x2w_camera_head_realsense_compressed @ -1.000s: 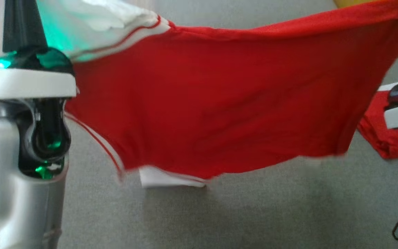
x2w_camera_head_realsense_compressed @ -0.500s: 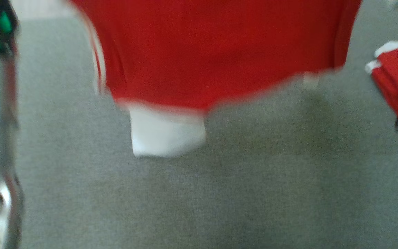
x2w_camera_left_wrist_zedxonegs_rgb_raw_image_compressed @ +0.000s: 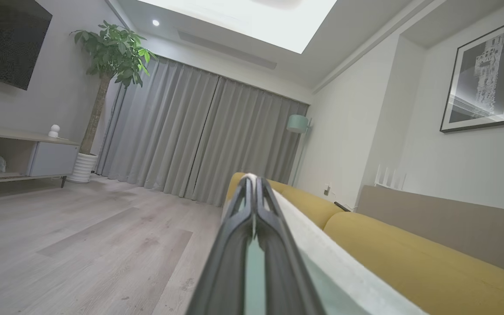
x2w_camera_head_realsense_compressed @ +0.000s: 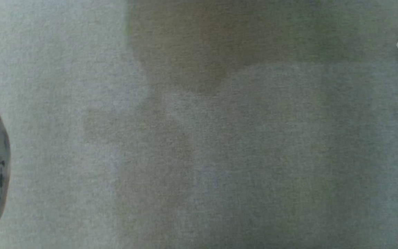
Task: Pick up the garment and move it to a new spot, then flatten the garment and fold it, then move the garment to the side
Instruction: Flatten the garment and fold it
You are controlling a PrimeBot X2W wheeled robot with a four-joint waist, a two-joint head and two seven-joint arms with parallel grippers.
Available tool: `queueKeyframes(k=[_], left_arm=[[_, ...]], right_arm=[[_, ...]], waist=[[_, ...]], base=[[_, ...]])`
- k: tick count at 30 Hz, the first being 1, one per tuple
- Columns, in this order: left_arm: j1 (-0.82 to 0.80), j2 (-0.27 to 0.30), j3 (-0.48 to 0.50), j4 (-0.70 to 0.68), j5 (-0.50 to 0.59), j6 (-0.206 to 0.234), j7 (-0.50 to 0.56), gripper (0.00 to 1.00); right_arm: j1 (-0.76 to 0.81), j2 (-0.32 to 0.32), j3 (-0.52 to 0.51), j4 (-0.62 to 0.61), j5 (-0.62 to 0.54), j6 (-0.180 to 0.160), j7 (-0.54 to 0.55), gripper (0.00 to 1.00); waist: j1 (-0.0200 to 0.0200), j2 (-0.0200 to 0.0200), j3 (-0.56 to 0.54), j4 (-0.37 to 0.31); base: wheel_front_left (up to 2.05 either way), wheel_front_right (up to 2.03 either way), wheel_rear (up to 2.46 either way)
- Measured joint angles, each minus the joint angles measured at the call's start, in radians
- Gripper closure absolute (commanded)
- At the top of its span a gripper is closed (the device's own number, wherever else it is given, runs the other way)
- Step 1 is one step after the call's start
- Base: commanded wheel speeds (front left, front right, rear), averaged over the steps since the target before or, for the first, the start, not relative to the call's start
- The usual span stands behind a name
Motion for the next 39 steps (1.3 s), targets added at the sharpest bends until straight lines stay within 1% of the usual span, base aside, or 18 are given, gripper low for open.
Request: queueKeyframes(k=[5,9,13,17,18,21,28,29,30,32,33,39], left_arm=[[0.028,-0.018,-0.032,0.060,0.000,-0.050,-0.023,1.00],[0.137,-0.032,-0.086,0.091,0.013,-0.077,-0.031,1.00],[0.276,-0.034,-0.141,0.096,0.016,-0.088,-0.039,1.00],[0.406,-0.012,-0.215,0.081,0.016,-0.089,-0.018,1.00],[0.478,0.010,-0.260,0.053,0.015,-0.096,0.009,1.00],[0.589,0.061,-0.335,-0.022,-0.002,-0.097,0.059,1.00],[0.782,0.217,-0.498,-0.235,-0.064,-0.097,0.255,1.00],[0.810,0.238,-0.513,-0.266,-0.075,-0.097,0.281,1.00],[0.810,0.238,-0.513,-0.266,-0.075,-0.097,0.281,1.00],[0.865,0.269,-0.529,-0.326,-0.105,-0.097,0.327,1.00],[0.916,0.298,-0.548,-0.385,-0.122,-0.097,0.371,1.00],[1.052,0.379,-0.577,-0.549,-0.180,-0.086,0.486,1.00]], right_arm=[[0.020,-0.023,0.060,0.066,0.034,0.000,-0.024,1.00],[0.104,-0.058,0.098,0.110,0.075,0.000,-0.028,1.00],[0.208,-0.089,0.158,0.134,0.126,0.000,-0.008,1.00],[0.301,-0.116,0.250,0.133,0.180,0.000,0.049,1.00],[0.351,-0.131,0.281,0.128,0.221,0.000,0.077,1.00],[0.423,-0.159,0.324,0.113,0.283,0.000,0.130,1.00],[0.593,-0.219,0.437,0.021,0.427,0.000,0.260,1.00],[0.615,-0.230,0.449,0.007,0.446,0.000,0.277,1.00],[0.615,-0.230,0.449,0.007,0.446,0.000,0.277,1.00],[0.652,-0.249,0.475,-0.019,0.476,0.000,0.306,1.00],[0.684,-0.264,0.497,-0.047,0.504,0.000,0.331,1.00],[0.793,-0.303,0.556,-0.123,0.580,0.000,0.420,1.00]], waist=[[0.0003,0.0000,0.015,0.024],[0.0005,-0.0001,0.006,0.041],[0.0003,0.0000,-0.026,0.050],[0.0002,0.0000,-0.075,0.054],[0.0002,0.0000,-0.105,0.056],[0.0001,0.0000,-0.155,0.058],[0.0000,0.0000,-0.269,0.065],[0.0000,0.0000,-0.285,0.067],[0.0000,0.0000,-0.285,0.067],[0.0000,0.0000,-0.313,0.070],[0.0001,0.0000,-0.340,0.072],[0.0001,0.0001,-0.418,0.073]], base=[[0.00,0.00,0.00],[0.00,0.00,0.00],[0.00,0.00,0.00],[0.00,0.00,0.00],[0.00,0.00,0.00],[0.00,0.00,0.00],[0.00,0.00,0.00],[0.00,0.00,0.00],[0.00,0.00,0.00],[0.00,0.00,0.00],[0.00,0.00,0.00],[0.00,0.00,0.00]])
